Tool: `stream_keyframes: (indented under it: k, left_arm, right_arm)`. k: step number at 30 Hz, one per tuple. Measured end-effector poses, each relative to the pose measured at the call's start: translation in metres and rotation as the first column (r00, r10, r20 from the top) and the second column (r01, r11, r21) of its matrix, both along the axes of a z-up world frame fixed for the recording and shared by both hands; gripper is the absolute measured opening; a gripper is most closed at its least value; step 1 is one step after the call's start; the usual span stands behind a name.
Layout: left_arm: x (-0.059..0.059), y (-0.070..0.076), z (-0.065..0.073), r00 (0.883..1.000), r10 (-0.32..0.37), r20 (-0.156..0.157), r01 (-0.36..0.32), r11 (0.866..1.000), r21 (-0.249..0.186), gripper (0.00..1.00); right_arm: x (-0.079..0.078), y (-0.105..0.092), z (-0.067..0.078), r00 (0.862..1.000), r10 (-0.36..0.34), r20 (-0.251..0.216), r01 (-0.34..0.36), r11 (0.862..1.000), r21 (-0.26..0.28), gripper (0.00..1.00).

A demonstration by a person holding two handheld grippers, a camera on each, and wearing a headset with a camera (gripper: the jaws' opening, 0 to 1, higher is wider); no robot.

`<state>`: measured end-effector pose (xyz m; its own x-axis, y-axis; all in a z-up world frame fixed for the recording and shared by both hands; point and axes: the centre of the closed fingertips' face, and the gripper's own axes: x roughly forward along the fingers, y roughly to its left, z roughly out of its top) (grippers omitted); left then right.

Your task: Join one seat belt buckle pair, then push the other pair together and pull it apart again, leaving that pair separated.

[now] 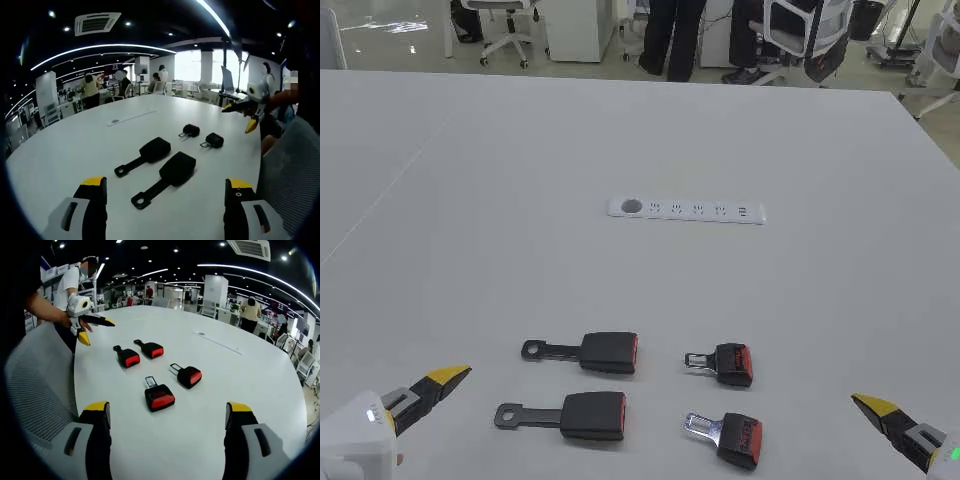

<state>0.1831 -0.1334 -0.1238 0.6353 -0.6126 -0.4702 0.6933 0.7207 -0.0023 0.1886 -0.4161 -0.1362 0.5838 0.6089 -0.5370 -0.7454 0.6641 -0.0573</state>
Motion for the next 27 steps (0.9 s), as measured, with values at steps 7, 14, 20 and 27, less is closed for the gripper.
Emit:
stream_keyframes:
  k: [7, 14, 20, 27]
  left_arm:
    - [-0.0001, -0.0017, 0.0003, 1.000, -0.004, 0.001, 0.004, 1.000, 0.002, 0.99]
    - [0.0004, -0.0004, -0.0011, 1.000, -0.007, 0.001, 0.007, 1.000, 0.003, 0.99]
    - [0.0016, 0.0019, -0.0030, 1.000, -0.008, 0.001, 0.008, 1.000, 0.004, 0.99]
    - [0.0011, 0.0015, -0.0029, 1.000, -0.009, 0.002, 0.009, 1.000, 0.005, 0.99]
  right_arm:
    - [0.0007, -0.0023, -0.0022, 1.000, 0.001, 0.001, -0.001, 1.000, -0.001, 0.95]
    - [-0.0001, 0.0008, 0.0003, 1.000, 0.000, 0.003, 0.000, 1.000, 0.001, 0.95]
    - [-0.0005, 0.0023, 0.0015, 1.000, 0.000, 0.003, 0.000, 1.000, 0.003, 0.96]
    - [-0.0008, 0.0038, 0.0021, 1.000, 0.006, 0.004, -0.006, 1.000, 0.001, 0.96]
